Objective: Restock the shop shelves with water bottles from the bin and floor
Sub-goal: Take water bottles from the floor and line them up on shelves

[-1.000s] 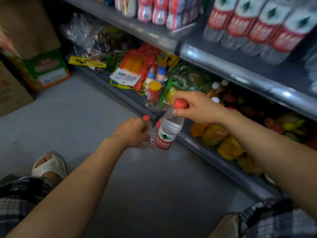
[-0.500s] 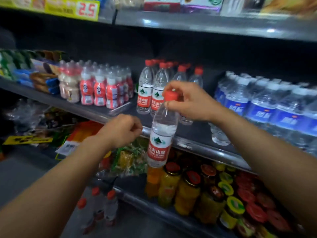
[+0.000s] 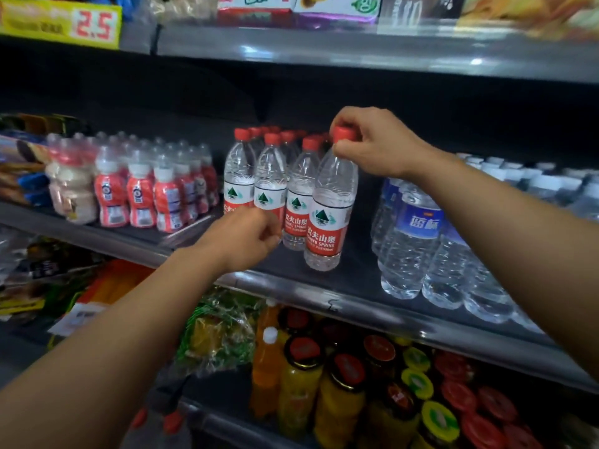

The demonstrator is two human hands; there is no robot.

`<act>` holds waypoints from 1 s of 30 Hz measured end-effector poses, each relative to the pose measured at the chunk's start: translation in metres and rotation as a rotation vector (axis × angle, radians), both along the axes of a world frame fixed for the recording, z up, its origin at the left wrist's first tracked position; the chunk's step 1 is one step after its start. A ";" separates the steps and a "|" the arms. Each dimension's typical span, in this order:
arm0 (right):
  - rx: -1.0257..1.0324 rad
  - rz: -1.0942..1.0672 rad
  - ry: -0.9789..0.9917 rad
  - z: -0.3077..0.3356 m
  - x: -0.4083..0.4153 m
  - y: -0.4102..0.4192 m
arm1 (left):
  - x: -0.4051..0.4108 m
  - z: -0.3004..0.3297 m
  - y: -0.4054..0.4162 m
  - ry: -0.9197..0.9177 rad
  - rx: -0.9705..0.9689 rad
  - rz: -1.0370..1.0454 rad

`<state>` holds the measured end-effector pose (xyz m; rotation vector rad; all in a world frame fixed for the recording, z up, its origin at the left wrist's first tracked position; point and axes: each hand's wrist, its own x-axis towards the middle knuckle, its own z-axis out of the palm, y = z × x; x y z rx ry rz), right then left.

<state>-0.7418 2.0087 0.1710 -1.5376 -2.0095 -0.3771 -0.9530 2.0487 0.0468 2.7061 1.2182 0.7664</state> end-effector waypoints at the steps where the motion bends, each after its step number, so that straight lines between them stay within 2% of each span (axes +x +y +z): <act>1: -0.012 -0.007 -0.007 -0.003 0.002 0.004 | 0.002 -0.004 0.002 0.000 -0.016 -0.002; 13: -0.136 -0.013 0.010 -0.010 0.026 0.024 | 0.006 -0.022 0.009 0.006 -0.084 -0.016; 30: -0.109 -0.082 0.001 -0.016 0.039 0.027 | 0.007 -0.018 -0.002 0.025 -0.059 -0.013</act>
